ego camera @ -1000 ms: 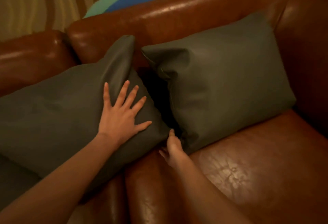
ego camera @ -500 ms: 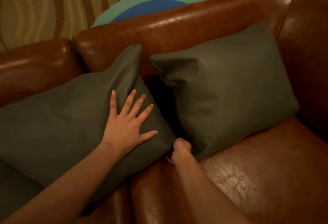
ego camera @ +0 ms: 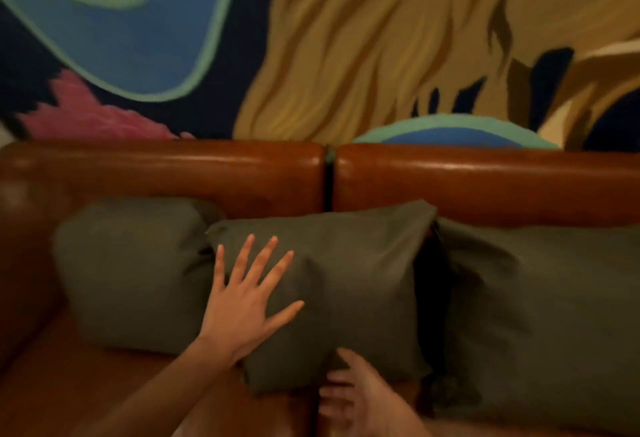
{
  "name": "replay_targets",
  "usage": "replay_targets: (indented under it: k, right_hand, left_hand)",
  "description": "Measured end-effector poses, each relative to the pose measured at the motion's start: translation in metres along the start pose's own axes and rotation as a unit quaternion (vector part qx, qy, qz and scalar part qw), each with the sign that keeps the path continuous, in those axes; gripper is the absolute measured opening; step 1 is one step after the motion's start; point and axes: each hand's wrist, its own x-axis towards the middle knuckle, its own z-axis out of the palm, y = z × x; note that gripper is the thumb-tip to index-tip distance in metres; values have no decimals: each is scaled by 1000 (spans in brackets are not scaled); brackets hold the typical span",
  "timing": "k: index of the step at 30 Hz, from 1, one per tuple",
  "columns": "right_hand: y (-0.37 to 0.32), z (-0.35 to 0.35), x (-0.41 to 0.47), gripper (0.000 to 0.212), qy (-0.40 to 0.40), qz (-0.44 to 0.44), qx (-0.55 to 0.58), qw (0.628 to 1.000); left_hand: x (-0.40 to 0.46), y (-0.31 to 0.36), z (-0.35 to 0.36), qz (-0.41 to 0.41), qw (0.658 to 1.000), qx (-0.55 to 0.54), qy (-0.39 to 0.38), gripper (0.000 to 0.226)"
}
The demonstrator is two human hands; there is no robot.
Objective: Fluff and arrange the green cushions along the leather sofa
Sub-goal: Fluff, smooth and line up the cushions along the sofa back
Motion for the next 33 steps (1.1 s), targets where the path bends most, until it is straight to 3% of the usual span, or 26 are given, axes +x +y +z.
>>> replay_targets:
  k: [4,9,12,15,18,23,26,33]
  right_hand:
    - [-49,75,-48,35,-66,-78,-233,967]
    - [-114,182,-86,12,-84,-234,-304,920]
    - [-142,240,-75,18,-48,-322,-311,893]
    - [-159,282,-43,30,34,-382,-357,852]
    - [-166,304,-9,33,129,-395,-421,807]
    - [-184,296,27,35,243,-369,-428,788]
    - [-191,286,38,32,255,-353,-463,772]
    - [-188,295,48,18,255,-346,-600,675]
  left_hand:
    - [-14,-74,-29,-94,995,-13,-34,79]
    - [-11,-155,-42,-154,987,-17,-45,89]
    - [8,-202,-26,-145,988,-15,-52,99]
    - [38,-236,-1,-139,985,-51,-87,77]
    - [70,-248,26,-83,987,-96,-101,67]
    - [109,-247,64,6,984,-132,-123,73]
    - [115,-250,85,-12,978,-157,-137,78]
    - [100,-280,109,-51,980,-179,-73,83]
